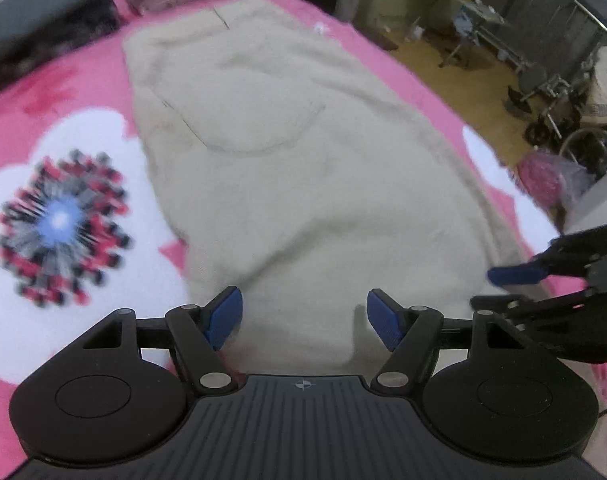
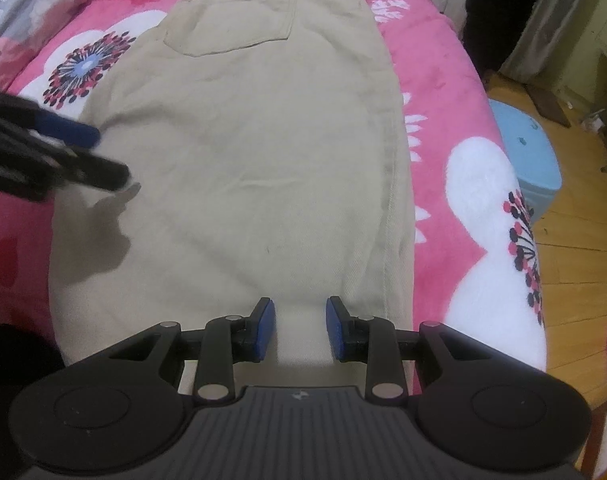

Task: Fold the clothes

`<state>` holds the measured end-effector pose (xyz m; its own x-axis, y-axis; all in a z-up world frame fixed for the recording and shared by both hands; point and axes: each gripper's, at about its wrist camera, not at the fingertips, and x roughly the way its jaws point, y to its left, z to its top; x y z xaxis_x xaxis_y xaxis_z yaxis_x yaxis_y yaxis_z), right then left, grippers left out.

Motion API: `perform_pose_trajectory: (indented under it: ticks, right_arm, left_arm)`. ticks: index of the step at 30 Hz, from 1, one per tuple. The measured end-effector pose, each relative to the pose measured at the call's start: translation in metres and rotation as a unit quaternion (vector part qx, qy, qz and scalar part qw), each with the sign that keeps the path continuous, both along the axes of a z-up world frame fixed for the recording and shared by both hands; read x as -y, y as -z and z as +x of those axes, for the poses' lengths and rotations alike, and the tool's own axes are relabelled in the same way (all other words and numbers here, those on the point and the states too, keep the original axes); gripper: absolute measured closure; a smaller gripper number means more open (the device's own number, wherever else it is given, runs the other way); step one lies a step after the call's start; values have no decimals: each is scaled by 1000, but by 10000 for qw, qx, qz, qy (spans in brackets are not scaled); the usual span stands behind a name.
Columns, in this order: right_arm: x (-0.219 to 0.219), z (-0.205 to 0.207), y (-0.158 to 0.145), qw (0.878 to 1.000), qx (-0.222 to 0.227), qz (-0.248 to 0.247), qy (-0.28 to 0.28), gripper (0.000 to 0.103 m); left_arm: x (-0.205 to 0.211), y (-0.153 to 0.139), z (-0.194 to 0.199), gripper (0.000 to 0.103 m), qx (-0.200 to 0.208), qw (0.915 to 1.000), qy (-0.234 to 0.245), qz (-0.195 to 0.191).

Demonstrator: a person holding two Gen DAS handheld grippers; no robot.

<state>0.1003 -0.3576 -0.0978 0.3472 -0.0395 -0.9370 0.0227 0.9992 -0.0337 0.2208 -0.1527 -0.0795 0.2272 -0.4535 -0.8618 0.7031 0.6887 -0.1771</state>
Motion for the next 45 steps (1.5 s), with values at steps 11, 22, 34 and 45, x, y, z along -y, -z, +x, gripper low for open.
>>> perform_pose_trajectory:
  ticks: [11, 22, 34, 45]
  right_arm:
    - [3, -7, 0, 9998, 96, 155, 44, 72]
    - [21, -33, -46, 9956, 400, 694, 494, 71]
    - [-49, -81, -80, 9776, 1055, 856, -1605, 72]
    - [-111, -129, -11, 9570, 1972, -208, -2117, 75]
  left_arm:
    - [-133, -128, -6, 33, 900, 9774, -1829, 562]
    - [-258, -236, -118, 33, 1902, 9308, -3053, 642]
    - [-234, -211, -112, 31, 2412, 9506, -1737, 897]
    - [-135, -79, -152, 31, 2203, 9743, -38, 475]
